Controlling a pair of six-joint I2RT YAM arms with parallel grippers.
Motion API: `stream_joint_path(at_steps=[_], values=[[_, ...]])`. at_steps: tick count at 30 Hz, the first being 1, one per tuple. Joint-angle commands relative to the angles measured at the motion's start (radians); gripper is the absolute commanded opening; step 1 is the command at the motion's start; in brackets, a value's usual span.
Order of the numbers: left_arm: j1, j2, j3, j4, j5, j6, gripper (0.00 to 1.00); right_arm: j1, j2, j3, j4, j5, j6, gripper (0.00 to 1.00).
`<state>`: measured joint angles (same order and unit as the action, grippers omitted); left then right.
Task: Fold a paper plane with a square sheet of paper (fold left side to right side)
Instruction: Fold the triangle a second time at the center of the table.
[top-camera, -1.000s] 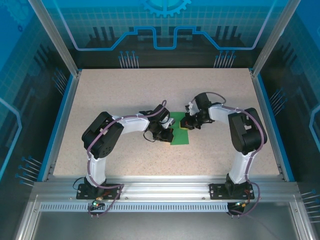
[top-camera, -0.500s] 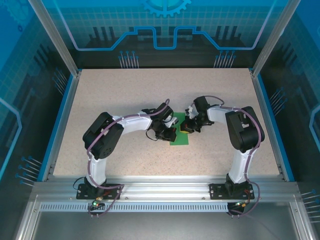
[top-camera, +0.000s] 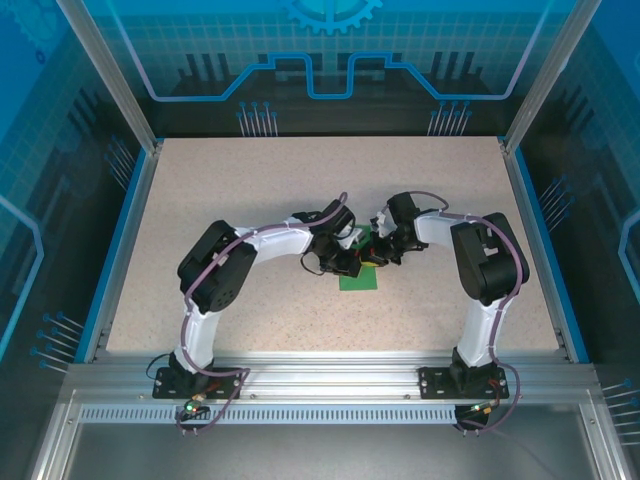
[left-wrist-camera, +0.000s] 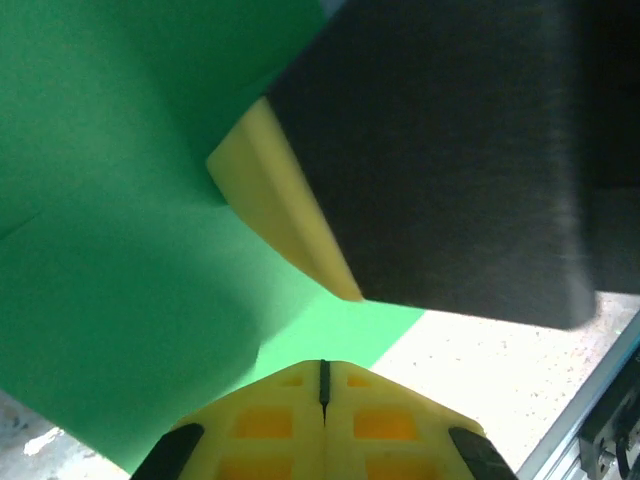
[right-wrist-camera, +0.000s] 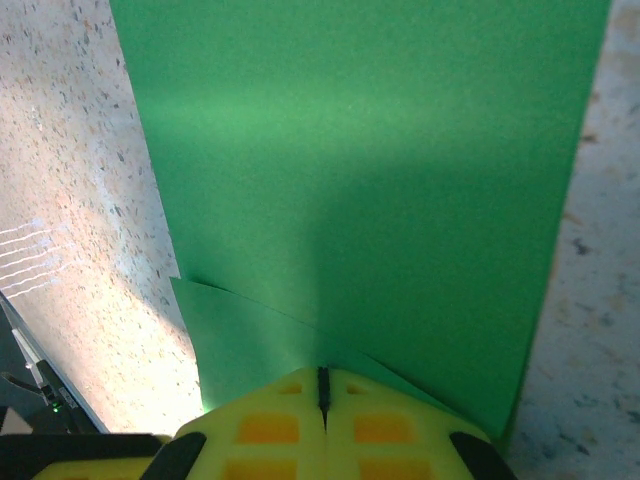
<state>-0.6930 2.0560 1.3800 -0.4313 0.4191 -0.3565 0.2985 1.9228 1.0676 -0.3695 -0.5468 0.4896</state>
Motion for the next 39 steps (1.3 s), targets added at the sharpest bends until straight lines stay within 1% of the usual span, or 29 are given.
stream_joint_path(at_steps=[1,9,17,26,34,39], values=[[-0.002,0.027,0.034,-0.051,0.009,0.031,0.00,0.007,0.019,-0.007,-0.055,0.054,-0.004,0.00],[-0.002,0.033,0.015,-0.090,-0.024,0.035,0.00,0.006,0.015,0.000,-0.081,0.076,-0.019,0.00],[0.002,-0.017,-0.080,-0.078,-0.043,0.022,0.00,0.006,0.029,0.018,-0.109,0.090,-0.027,0.00],[0.014,-0.084,-0.197,-0.045,-0.036,-0.013,0.00,-0.002,0.034,0.019,-0.116,0.098,-0.032,0.00],[0.050,-0.151,-0.282,-0.034,-0.036,-0.026,0.00,-0.012,0.029,0.018,-0.109,0.095,-0.034,0.00],[0.077,-0.189,-0.303,-0.025,-0.023,-0.019,0.00,-0.011,-0.001,0.014,-0.069,0.054,-0.024,0.00]])
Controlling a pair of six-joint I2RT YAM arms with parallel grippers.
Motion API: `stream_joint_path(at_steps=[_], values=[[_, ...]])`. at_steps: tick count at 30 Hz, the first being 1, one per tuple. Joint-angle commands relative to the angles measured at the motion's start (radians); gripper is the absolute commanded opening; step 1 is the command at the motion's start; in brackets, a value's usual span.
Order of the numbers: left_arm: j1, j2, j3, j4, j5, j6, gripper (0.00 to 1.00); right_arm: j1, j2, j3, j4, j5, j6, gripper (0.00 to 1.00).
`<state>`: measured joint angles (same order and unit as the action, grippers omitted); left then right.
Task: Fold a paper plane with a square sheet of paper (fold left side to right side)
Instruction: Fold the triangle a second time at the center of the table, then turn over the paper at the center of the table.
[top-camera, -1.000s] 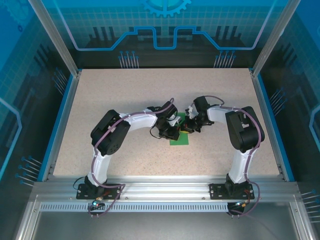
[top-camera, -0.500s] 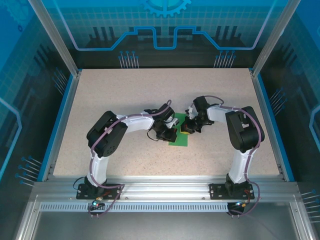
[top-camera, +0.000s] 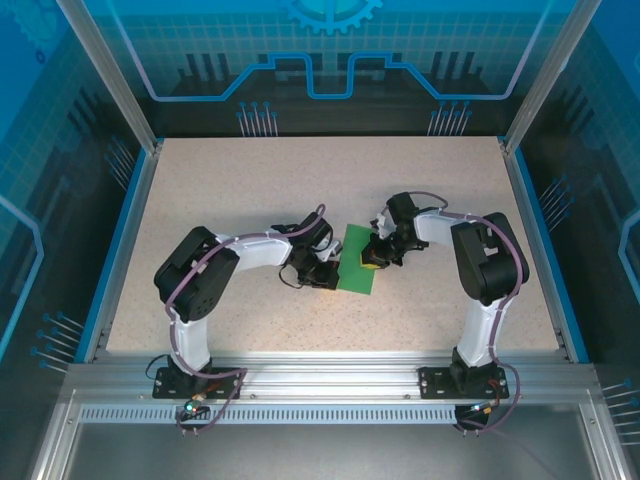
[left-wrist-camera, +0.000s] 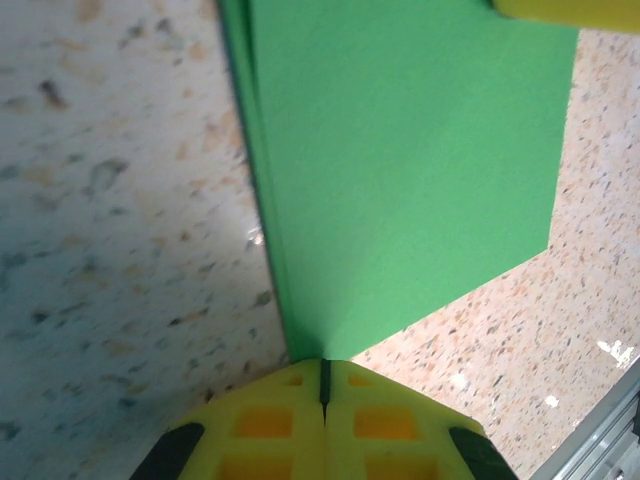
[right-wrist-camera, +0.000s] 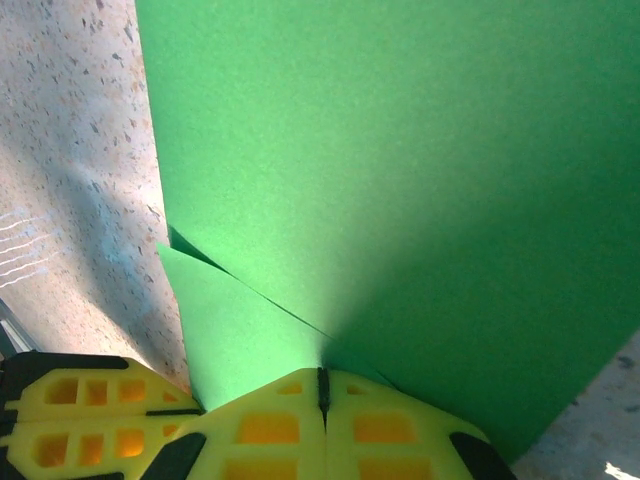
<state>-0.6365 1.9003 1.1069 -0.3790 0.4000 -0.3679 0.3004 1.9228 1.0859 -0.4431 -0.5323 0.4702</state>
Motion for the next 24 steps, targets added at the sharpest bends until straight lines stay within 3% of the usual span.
stream_joint_path(at_steps=[1,5,11,18,24], values=[[0.024,-0.044,-0.031,-0.074,0.001,-0.004,0.00,-0.013,-0.011,-0.004,0.017,0.028,0.001,0.00],[0.035,-0.092,-0.023,-0.052,0.020,0.010,0.01,-0.014,-0.064,-0.003,0.054,0.010,0.008,0.03],[0.059,-0.114,0.008,0.018,0.044,0.003,0.20,-0.019,-0.160,-0.019,0.062,0.081,-0.006,0.21],[0.069,-0.010,0.116,0.068,0.047,0.013,0.35,-0.046,-0.284,-0.135,0.145,0.125,0.016,0.45],[0.076,0.098,0.220,0.058,0.034,0.034,0.39,-0.053,-0.363,-0.221,0.195,0.095,0.033,0.61]])
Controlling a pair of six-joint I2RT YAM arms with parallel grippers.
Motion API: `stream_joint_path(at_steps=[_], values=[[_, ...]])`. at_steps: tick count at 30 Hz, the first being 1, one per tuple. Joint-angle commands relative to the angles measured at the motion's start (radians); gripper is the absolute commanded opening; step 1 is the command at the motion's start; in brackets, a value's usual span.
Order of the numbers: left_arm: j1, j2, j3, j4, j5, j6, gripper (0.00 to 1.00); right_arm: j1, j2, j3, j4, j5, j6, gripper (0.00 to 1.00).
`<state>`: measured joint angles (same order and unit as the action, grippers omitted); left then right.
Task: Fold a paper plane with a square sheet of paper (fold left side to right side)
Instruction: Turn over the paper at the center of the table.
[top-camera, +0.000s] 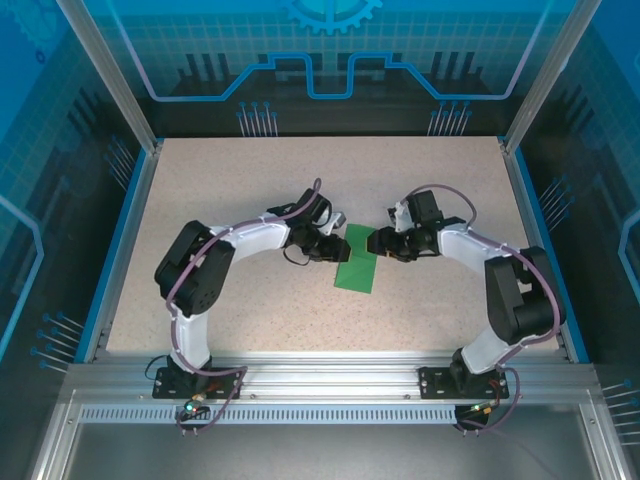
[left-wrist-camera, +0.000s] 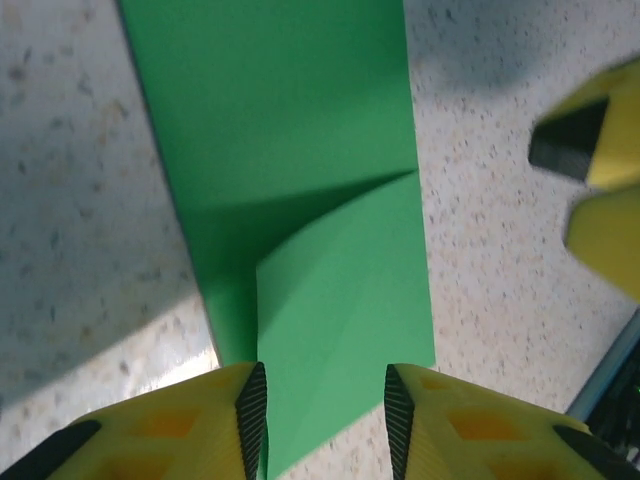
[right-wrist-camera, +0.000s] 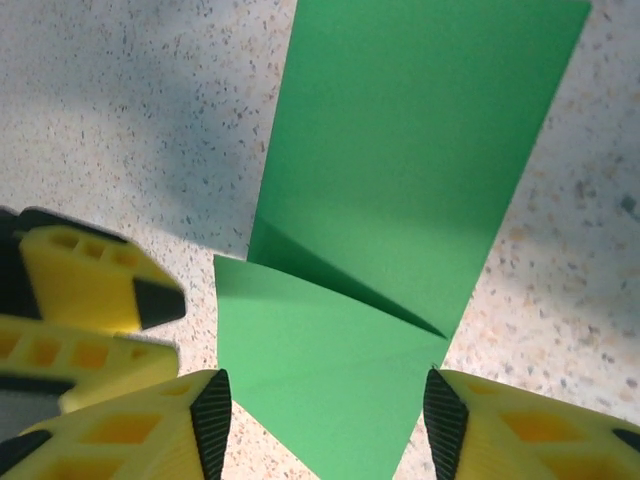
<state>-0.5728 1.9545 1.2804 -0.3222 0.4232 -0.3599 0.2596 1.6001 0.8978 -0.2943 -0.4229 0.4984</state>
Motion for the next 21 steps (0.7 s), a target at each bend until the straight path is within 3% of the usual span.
stream_joint_path(at_steps=[1,7,12,16,21], values=[[0.014,0.059,0.060,-0.001,0.009,0.026,0.40,-0.014,-0.052,-0.051,0.055,-0.021,0.010,0.64],[0.014,0.109,0.101,-0.007,0.006,0.045,0.35,-0.019,-0.104,-0.122,0.114,-0.058,0.061,0.92],[0.014,0.106,0.094,-0.003,-0.004,0.056,0.20,-0.022,-0.105,-0.153,0.155,-0.105,0.087,1.00],[0.014,0.078,0.066,0.011,-0.035,0.056,0.10,-0.018,-0.086,-0.154,0.173,-0.132,0.105,0.98],[0.013,0.028,0.021,0.034,-0.058,0.053,0.09,-0.009,-0.017,-0.124,0.188,-0.182,0.133,0.78]])
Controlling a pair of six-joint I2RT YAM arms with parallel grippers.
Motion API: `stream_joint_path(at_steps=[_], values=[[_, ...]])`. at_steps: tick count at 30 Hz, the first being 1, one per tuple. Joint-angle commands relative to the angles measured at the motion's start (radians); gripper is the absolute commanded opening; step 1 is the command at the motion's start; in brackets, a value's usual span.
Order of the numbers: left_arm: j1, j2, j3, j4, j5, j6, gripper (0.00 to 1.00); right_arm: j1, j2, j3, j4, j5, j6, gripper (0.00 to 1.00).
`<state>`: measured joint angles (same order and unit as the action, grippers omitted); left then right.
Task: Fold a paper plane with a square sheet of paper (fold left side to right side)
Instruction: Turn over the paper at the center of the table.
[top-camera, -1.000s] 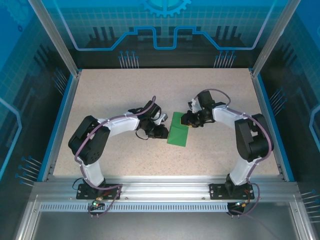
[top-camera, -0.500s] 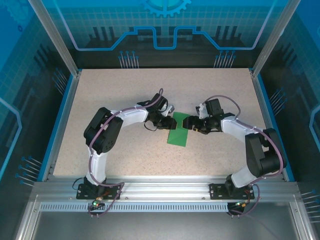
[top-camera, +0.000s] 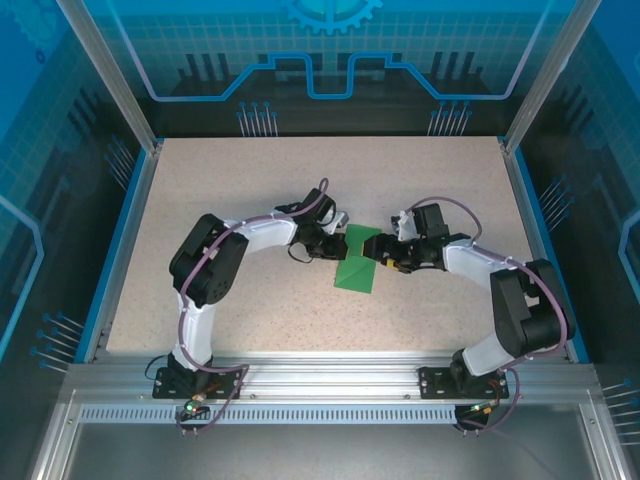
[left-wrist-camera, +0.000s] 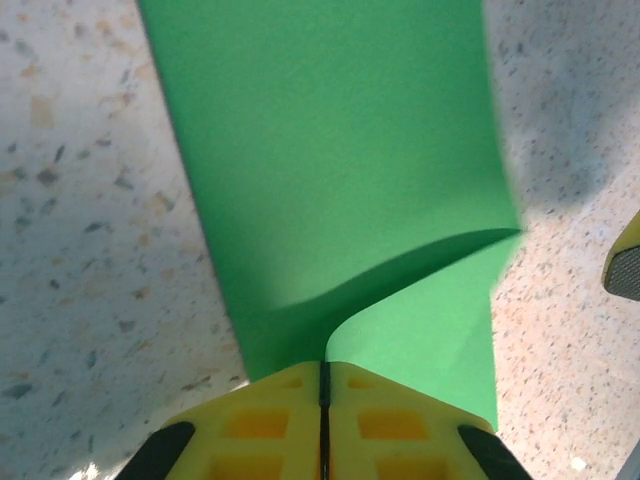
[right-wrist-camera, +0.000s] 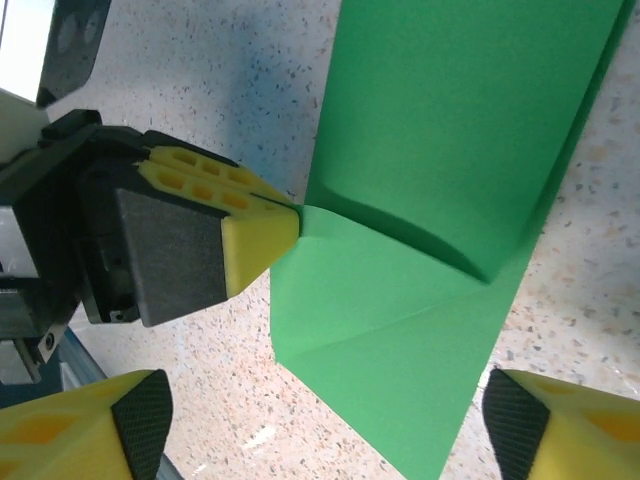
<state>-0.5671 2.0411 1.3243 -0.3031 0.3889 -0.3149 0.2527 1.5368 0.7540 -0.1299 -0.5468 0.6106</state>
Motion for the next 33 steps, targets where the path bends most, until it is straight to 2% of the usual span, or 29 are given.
stream_joint_path(at_steps=[1,8,19,21,25,28,33], values=[[0.010,-0.063,-0.027,0.015,-0.027,0.008,0.09,0.001,0.062,0.028,0.025,-0.062,0.027,0.76],[0.010,-0.081,-0.042,0.021,-0.032,0.003,0.09,0.041,0.141,0.065,0.059,-0.058,0.065,0.69],[0.011,-0.080,-0.043,0.027,-0.033,-0.006,0.10,0.066,0.243,0.120,0.072,-0.072,0.094,0.49],[0.014,-0.084,-0.044,0.028,-0.030,-0.013,0.15,0.068,0.250,0.120,0.080,-0.076,0.098,0.43],[0.031,-0.106,-0.061,0.050,-0.006,-0.041,0.25,0.066,0.245,0.119,0.095,-0.077,0.100,0.24],[0.053,-0.147,-0.092,0.079,0.013,-0.066,0.40,0.065,0.235,0.120,0.104,-0.077,0.095,0.11],[0.114,-0.243,-0.178,0.168,0.074,-0.134,0.58,0.053,0.193,0.120,0.102,-0.078,0.069,0.04]])
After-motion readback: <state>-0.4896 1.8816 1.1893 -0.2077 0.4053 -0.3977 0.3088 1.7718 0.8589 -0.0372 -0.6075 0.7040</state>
